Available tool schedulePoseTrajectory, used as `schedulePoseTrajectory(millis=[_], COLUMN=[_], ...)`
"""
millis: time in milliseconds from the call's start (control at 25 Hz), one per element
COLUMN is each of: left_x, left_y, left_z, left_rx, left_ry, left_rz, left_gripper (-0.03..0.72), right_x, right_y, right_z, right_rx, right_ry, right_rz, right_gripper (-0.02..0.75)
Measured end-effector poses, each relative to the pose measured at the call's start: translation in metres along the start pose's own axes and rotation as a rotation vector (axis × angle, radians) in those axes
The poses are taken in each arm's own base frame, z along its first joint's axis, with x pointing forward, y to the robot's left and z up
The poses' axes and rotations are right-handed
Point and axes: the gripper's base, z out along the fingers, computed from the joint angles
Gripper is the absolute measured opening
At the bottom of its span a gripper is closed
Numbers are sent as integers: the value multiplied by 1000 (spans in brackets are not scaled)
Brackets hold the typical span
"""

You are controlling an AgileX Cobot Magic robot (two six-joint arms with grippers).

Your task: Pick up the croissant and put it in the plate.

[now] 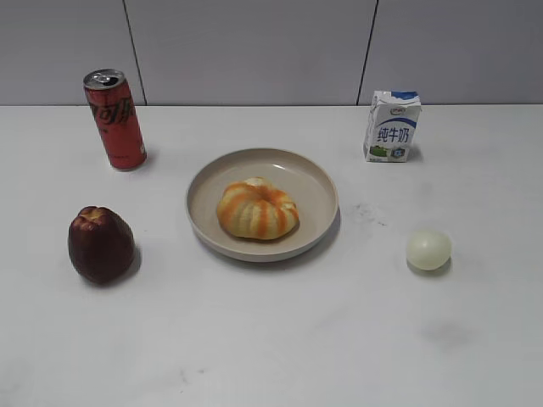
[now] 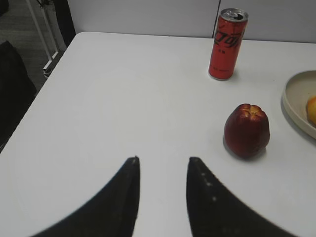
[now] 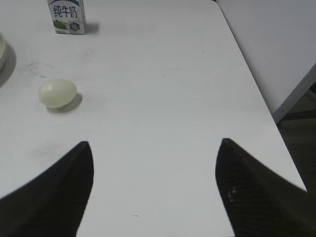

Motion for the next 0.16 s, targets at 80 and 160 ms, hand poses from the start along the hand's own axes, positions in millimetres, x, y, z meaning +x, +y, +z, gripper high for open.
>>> schedulePoseTrajectory(millis=[80, 160], left_x=[0, 0], left_y=[0, 0], left_z=[0, 0], left_rx=[0, 0], left_ry=[0, 0], left_rz=[0, 0], left_gripper=[239, 239], right_x=[0, 0], right_y=[0, 0], right_z=[0, 0], right_rx=[0, 0], right_ry=[0, 0], right_rz=[0, 0], right_gripper=[582, 582])
